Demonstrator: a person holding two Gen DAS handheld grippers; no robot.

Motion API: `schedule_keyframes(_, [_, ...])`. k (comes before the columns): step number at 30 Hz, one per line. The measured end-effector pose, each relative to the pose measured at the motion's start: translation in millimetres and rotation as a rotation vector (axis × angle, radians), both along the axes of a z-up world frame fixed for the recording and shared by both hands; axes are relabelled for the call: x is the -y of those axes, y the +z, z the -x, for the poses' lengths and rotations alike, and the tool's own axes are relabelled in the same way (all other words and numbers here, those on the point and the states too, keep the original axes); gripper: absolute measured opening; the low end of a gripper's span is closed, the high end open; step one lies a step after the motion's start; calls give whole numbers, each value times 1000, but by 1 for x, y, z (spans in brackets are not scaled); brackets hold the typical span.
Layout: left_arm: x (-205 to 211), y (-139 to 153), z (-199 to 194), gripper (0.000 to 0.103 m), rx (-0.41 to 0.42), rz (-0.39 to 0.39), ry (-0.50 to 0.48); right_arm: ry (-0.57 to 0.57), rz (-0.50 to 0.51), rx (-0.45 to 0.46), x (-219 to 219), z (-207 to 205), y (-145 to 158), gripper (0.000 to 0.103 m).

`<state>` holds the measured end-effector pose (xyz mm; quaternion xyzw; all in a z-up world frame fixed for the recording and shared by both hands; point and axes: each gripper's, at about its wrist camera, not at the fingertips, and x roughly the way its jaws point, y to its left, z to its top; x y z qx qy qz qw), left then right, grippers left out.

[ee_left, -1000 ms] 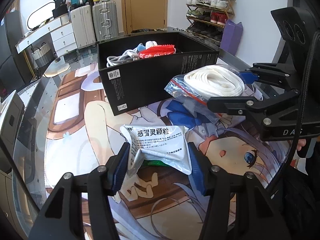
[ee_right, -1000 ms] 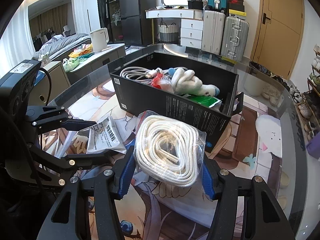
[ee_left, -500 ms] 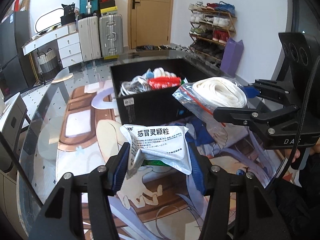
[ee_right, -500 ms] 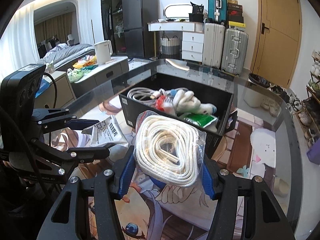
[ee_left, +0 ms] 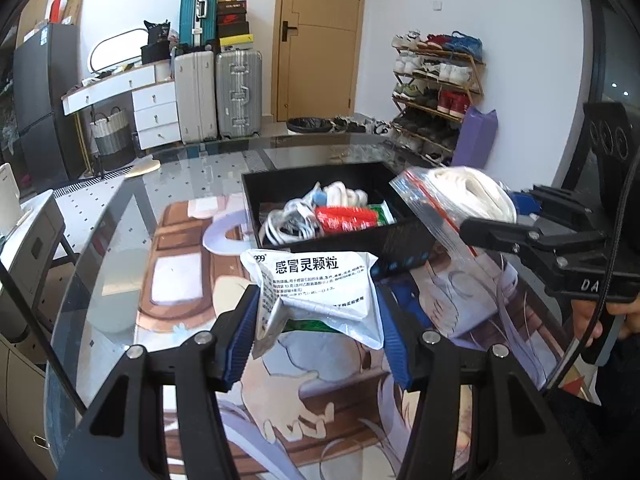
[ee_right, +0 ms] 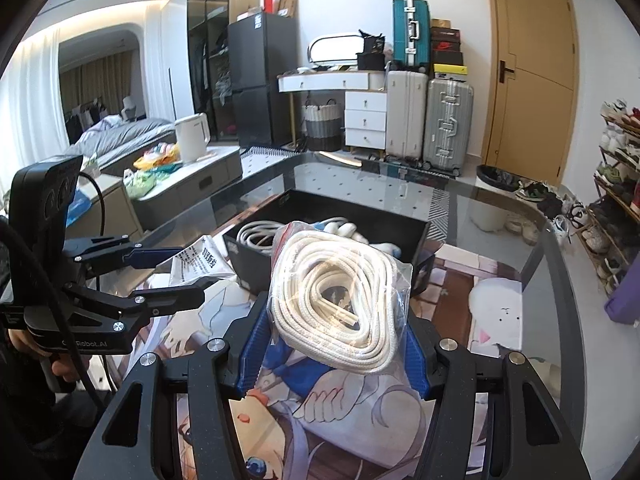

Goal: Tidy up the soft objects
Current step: 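Carry the sachet and rope bag over the black box with both grippers, then lower the sachet and rope bag into the black box and open both grippers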

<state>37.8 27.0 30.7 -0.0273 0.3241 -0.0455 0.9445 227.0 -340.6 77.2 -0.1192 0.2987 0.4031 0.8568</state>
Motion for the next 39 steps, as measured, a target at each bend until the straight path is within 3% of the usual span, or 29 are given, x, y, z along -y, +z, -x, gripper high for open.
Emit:
schedule_keyframes(16, [-5,31,-36,56,70,20,57,-27,-47,6,-8,-18,9,59])
schedule_keyframes(39, [2,10,-81,56,51,4,123,-69,11,-19,-45,-63,-3,59])
